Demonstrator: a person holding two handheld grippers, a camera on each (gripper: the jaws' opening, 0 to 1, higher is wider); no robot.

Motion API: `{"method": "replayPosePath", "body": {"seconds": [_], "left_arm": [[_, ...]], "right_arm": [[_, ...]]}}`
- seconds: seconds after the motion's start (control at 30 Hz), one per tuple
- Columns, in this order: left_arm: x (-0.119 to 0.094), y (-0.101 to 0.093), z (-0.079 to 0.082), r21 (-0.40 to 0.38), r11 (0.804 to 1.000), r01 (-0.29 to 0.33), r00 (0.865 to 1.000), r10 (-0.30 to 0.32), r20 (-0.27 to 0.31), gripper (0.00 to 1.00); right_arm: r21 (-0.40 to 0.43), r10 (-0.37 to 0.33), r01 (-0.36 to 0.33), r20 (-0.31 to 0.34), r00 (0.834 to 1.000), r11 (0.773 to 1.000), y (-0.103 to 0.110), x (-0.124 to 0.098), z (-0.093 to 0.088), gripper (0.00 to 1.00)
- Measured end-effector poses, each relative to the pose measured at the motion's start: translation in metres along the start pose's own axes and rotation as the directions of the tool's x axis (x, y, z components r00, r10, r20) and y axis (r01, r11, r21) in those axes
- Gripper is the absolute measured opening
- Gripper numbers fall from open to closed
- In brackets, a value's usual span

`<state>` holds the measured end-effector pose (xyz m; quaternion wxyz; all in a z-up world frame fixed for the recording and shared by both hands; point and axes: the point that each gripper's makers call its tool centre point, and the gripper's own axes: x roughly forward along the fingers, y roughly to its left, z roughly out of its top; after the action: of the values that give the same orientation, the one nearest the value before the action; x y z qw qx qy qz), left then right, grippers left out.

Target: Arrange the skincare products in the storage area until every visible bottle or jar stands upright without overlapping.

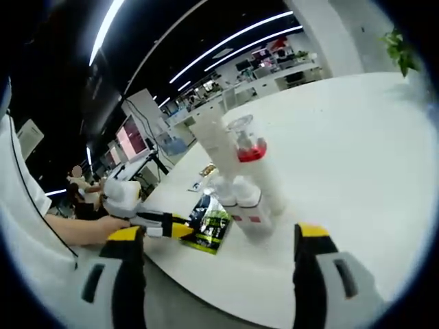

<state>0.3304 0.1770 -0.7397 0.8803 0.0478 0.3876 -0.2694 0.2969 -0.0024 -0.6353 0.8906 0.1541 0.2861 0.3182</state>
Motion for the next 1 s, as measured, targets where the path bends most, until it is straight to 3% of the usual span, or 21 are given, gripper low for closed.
{"method": "replayPosePath", "body": {"seconds": [0.13, 0.3, 0.37, 0.57, 0.77, 1.0], "left_arm": [[-0.003, 0.003, 0.012, 0.174, 0.985, -0.020, 1.000, 0.017, 0.017, 0.25], [0.003, -0.011, 0.025, 0.347, 0.937, 0.040, 0.998, -0.053, 0.028, 0.35], [0.007, -0.017, 0.025, 0.362, 0.929, 0.079, 0.996, -0.090, 0.012, 0.39], [0.018, -0.018, 0.020, 0.367, 0.923, 0.119, 0.993, -0.112, -0.039, 0.44], [0.024, -0.013, 0.015, 0.330, 0.933, 0.144, 0.989, -0.126, -0.075, 0.49], [0.025, -0.015, 0.015, 0.326, 0.929, 0.177, 0.984, -0.156, -0.090, 0.51]], "right_arm": [[-0.001, -0.002, 0.002, 0.002, 1.000, 1.000, -0.001, -0.001, 0.000, 0.91], [-0.001, -0.005, 0.005, 0.004, 1.000, 1.000, -0.002, -0.002, 0.000, 0.91], [-0.004, -0.008, 0.008, 0.005, 1.000, 1.000, -0.002, -0.003, 0.000, 0.91], [-0.014, -0.021, 0.021, 0.005, 1.000, 1.000, -0.005, -0.005, -0.001, 0.93], [-0.028, -0.033, 0.033, -0.002, 0.999, 0.999, -0.008, -0.006, -0.002, 0.94], [-0.031, -0.036, 0.035, -0.015, 0.999, 0.999, -0.010, -0.006, -0.005, 0.94]]}}
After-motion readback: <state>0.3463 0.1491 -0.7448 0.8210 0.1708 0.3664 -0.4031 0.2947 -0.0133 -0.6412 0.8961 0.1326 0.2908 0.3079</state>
